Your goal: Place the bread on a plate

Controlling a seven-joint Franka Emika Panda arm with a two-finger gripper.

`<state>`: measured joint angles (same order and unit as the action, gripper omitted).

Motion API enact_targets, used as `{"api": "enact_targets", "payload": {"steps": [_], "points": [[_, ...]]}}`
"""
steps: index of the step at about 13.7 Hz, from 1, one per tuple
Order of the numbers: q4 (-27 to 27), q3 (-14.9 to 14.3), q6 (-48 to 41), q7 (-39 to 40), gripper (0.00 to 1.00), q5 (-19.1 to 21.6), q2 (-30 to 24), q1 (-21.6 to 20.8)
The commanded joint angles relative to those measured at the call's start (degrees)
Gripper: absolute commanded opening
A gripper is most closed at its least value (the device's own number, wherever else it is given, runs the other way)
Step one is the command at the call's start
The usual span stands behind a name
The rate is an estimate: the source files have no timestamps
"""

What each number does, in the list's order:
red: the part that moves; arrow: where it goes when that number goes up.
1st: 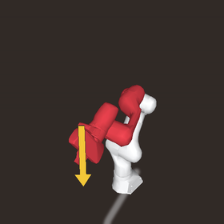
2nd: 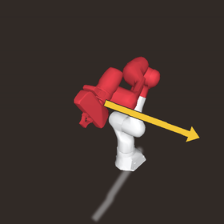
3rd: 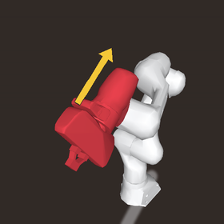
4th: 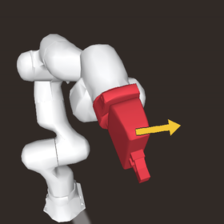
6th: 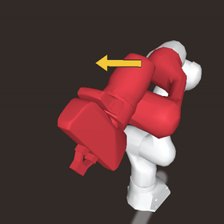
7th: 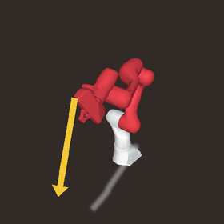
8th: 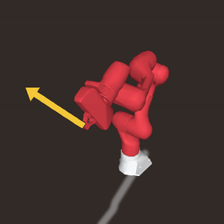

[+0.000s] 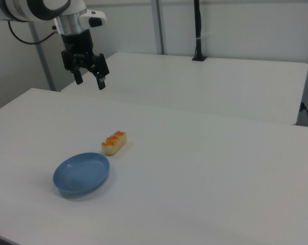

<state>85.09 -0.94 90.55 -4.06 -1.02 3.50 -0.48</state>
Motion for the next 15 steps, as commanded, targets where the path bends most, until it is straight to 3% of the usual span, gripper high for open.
{"api": "enact_targets", "payload": {"steps": [1, 15], "points": [[1.31, 0.15, -0.64, 0.98, 1.00, -0.13, -1.13, 0.04], [1.31, 0.24, -0.02, 1.07, 1.00, 0.05, -0.25, -0.22]]}}
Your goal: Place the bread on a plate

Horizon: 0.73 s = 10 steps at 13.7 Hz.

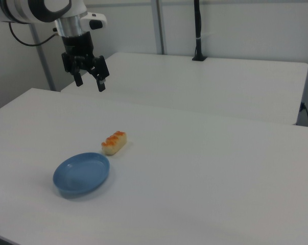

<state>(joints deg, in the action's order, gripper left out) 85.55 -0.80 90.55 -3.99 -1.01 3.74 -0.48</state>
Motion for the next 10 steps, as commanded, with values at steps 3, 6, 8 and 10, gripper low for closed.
{"api": "enact_targets", "payload": {"steps": [3, 6, 8, 10], "points": [[0.85, 0.18, 1.73, 0.92, 1.00, 0.22, 0.30, -0.40], [0.85, 0.27, 3.40, 0.92, 1.00, 0.22, 1.53, -0.40], [0.76, 0.36, 5.94, 0.92, 1.00, 0.31, 3.01, -0.49], [0.76, 0.36, 7.35, 0.92, 1.00, 0.22, 4.16, -0.40]]}}
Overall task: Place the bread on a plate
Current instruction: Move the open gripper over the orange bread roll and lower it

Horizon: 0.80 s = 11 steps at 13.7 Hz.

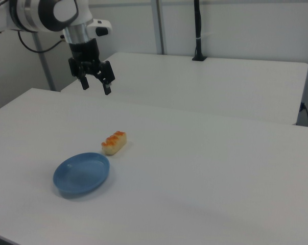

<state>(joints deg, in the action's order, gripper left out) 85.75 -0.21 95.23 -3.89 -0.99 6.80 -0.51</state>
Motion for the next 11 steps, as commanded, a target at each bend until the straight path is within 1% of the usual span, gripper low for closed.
{"api": "enact_targets", "payload": {"steps": [1, 8, 11], "points": [[0.56, -0.23, 4.69, 0.73, 1.00, 0.29, 1.29, -0.37], [0.47, -0.06, 9.71, 0.73, 1.00, 0.03, 7.17, -0.54], [0.47, -0.06, 13.57, -0.06, 1.00, -0.15, 11.82, -2.65]]}}
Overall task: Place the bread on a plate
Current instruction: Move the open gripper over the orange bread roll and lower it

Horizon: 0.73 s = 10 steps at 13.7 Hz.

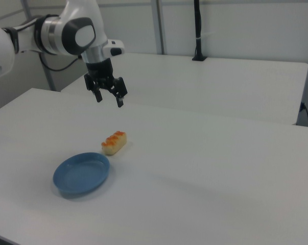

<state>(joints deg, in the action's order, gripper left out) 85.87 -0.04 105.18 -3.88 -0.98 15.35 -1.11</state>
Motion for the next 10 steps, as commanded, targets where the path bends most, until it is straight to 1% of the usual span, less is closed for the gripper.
{"api": "enact_targets", "payload": {"steps": [1, 4, 7, 10], "points": [[0.35, -0.31, 4.68, -0.25, 1.00, -0.25, 4.59, -2.66], [0.18, -0.31, 9.33, -3.59, 1.00, -0.33, 9.42, -4.42], [-0.88, -0.31, 12.67, -4.47, 1.00, -0.16, 13.99, -5.48], [-0.79, -0.31, 15.49, -5.27, 1.00, -0.51, 16.37, -5.57]]}}
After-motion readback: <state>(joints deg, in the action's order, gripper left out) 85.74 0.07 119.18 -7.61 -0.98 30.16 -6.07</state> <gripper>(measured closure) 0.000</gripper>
